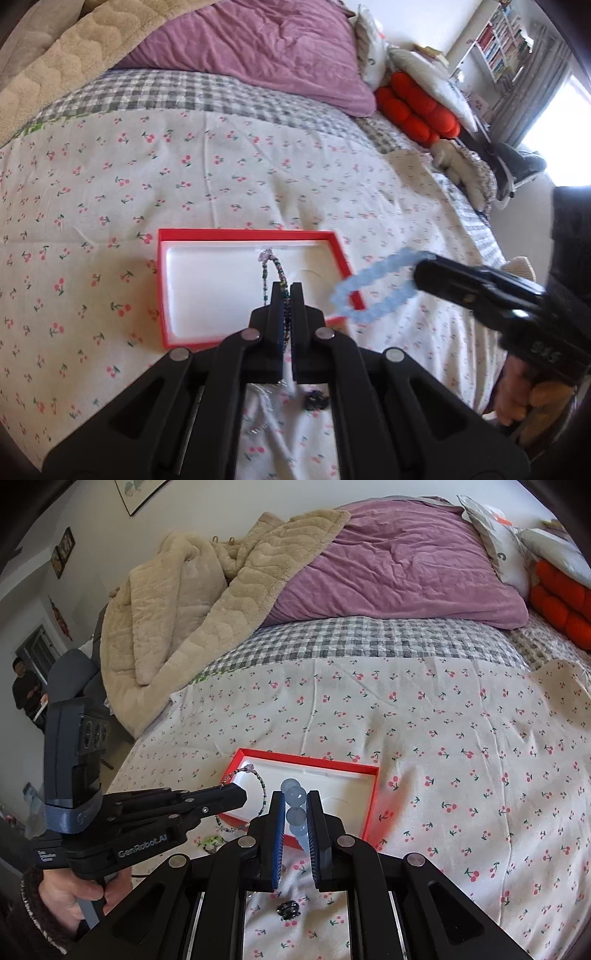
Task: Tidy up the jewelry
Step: 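Carry both held bracelets over the red box and lower them inside, then open both tools to release the bracelets and withdraw, then grasp the lime green beaded bracelet with left tool while right grasps clear beaded bracelet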
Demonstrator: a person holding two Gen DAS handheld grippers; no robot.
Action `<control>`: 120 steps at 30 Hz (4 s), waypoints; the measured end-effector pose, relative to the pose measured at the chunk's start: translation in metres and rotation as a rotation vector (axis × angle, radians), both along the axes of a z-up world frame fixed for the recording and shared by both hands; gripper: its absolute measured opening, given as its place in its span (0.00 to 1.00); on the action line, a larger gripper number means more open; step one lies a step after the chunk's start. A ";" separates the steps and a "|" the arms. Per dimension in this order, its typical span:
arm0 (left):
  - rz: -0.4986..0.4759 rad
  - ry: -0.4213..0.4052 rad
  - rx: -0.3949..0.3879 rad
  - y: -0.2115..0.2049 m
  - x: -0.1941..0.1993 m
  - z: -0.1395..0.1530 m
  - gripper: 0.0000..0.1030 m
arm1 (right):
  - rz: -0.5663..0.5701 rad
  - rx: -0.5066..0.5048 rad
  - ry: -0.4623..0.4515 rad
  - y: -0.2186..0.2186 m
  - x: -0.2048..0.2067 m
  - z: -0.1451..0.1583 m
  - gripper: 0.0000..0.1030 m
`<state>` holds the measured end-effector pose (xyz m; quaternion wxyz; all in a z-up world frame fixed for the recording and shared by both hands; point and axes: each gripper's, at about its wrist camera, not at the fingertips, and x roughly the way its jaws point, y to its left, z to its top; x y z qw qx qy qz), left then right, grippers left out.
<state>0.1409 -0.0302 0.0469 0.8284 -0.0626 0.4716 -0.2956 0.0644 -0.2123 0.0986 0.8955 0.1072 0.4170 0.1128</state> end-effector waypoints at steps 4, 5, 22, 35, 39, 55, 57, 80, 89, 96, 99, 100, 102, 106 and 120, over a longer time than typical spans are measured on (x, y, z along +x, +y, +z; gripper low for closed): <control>0.061 0.023 0.072 0.010 0.018 -0.022 0.03 | -0.009 -0.010 0.012 0.000 0.007 -0.005 0.11; 0.067 0.025 0.095 0.012 0.021 -0.026 0.03 | -0.007 -0.010 0.013 0.002 0.009 -0.006 0.11; 0.086 -0.116 0.306 -0.007 0.029 -0.036 0.04 | -0.028 0.018 0.116 0.004 0.051 -0.057 0.11; 0.060 -0.194 0.352 -0.021 0.008 -0.016 0.51 | -0.064 -0.024 0.140 -0.008 0.044 -0.048 0.14; 0.047 -0.226 0.358 -0.021 -0.008 -0.005 0.65 | -0.062 -0.025 0.120 -0.011 0.034 -0.037 0.15; 0.038 -0.122 0.457 0.033 -0.045 -0.023 0.81 | 0.021 -0.117 0.055 -0.009 -0.030 -0.027 0.85; 0.051 -0.112 0.458 0.041 -0.048 -0.026 0.81 | 0.043 -0.144 0.049 -0.004 -0.038 -0.031 0.85; 0.034 0.022 0.229 0.075 -0.037 -0.061 0.47 | 0.191 -0.244 0.098 0.050 -0.058 -0.099 0.85; 0.015 0.063 0.225 0.060 -0.023 -0.073 0.27 | 0.217 -0.209 0.077 0.060 -0.055 -0.094 0.85; -0.013 0.086 0.214 0.049 -0.024 -0.073 0.02 | 0.290 -0.164 0.054 0.082 -0.058 -0.088 0.75; 0.002 0.086 0.220 0.051 -0.026 -0.071 0.00 | 0.328 -0.095 0.087 0.091 -0.058 -0.091 0.64; 0.010 0.085 0.226 0.053 -0.027 -0.070 0.00 | 0.336 -0.078 0.100 0.093 -0.057 -0.093 0.62; 0.020 0.083 0.229 0.059 -0.028 -0.068 0.00 | 0.340 -0.066 0.124 0.097 -0.054 -0.097 0.57; 0.049 0.068 0.225 0.075 -0.031 -0.060 0.00 | 0.314 -0.100 0.163 0.102 -0.048 -0.109 0.55; 0.026 0.057 0.215 0.081 -0.034 -0.061 0.25 | 0.168 -0.113 0.225 0.096 -0.018 -0.138 0.31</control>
